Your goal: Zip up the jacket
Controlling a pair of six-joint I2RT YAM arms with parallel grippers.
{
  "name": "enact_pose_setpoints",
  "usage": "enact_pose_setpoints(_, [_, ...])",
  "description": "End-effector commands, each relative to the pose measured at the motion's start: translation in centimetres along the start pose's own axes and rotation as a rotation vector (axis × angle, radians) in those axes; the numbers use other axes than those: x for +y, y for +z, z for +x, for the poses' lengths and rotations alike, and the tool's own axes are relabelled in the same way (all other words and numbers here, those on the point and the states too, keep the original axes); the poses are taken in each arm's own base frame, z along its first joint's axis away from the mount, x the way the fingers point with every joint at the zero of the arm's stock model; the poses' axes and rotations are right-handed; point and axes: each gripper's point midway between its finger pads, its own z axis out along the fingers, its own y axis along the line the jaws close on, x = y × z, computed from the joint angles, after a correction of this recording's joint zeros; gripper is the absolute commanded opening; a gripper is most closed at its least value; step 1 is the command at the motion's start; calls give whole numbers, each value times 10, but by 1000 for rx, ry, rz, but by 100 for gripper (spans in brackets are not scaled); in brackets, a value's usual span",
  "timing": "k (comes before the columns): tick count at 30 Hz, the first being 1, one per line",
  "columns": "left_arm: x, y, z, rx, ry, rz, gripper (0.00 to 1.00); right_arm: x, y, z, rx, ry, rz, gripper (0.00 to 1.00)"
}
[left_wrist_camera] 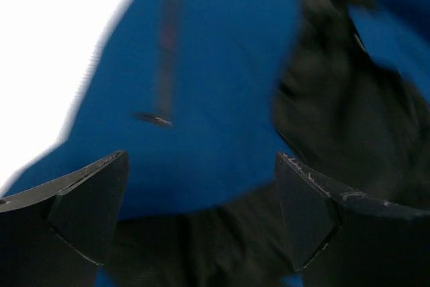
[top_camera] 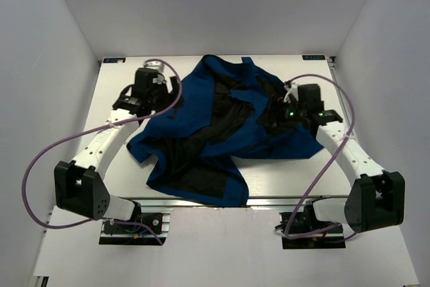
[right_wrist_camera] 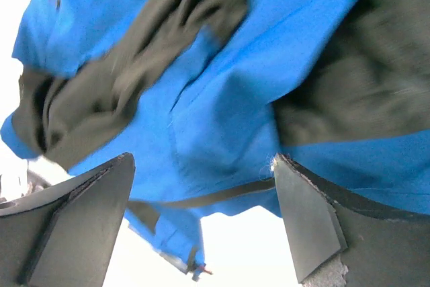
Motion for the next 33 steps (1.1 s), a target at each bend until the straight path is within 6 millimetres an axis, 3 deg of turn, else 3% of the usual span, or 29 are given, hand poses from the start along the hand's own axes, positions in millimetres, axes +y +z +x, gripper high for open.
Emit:
enact_pose_setpoints(1, [-69,-1,22,61,79,333,98,28,12,34,76,16,-95,89])
enact_pose_setpoints(4, [-89,16,46,123,179,300,98,26,27,53,126,26,-61,89])
enact_pose_setpoints(6, [-102,26,50,141,213,287,98,23,42,62,163,44,-38,89])
enact_pose_setpoints(7, [-107,40,68,199,230,275,98,23,48,61,158,85,-20,89])
enact_pose_setpoints(8, [-115,44,64,200,227,282,98,25,55,58,146,89,-21,89])
enact_pose_setpoints(9, [-120,48,72,227,235,280,98,14,66,61,153,114,38,86])
enact_pose_setpoints(11, [-122,60,84,264,242,263,98,10,74,59,150,137,82,49])
enact_pose_setpoints(12, [-124,62,85,263,243,264,98,0,76,65,165,155,133,20])
enact_pose_setpoints(13, [-128,62,87,266,248,270,98,-18,75,64,136,168,229,0])
enact_pose_setpoints(18, [-133,69,100,288,276,275,98,-76,54,97,198,167,492,0])
enact_pose_setpoints(22, [-137,79,115,315,314,243,98,-98,43,126,261,178,585,0])
enact_pose_setpoints(26, [-145,93,131,339,364,197,98,-104,44,144,294,197,587,0])
enact_pose_setpoints(27, [-144,98,144,366,385,170,98,-103,45,144,298,199,577,0])
enact_pose_setpoints(28, [-138,104,137,337,386,102,98,-99,47,141,290,199,560,0])
enact_pose_setpoints(30, [-122,114,148,372,395,2,98,-96,48,134,268,193,547,0])
enact_pose_setpoints(33, [-106,122,144,363,390,-120,98,-96,45,125,242,168,553,0])
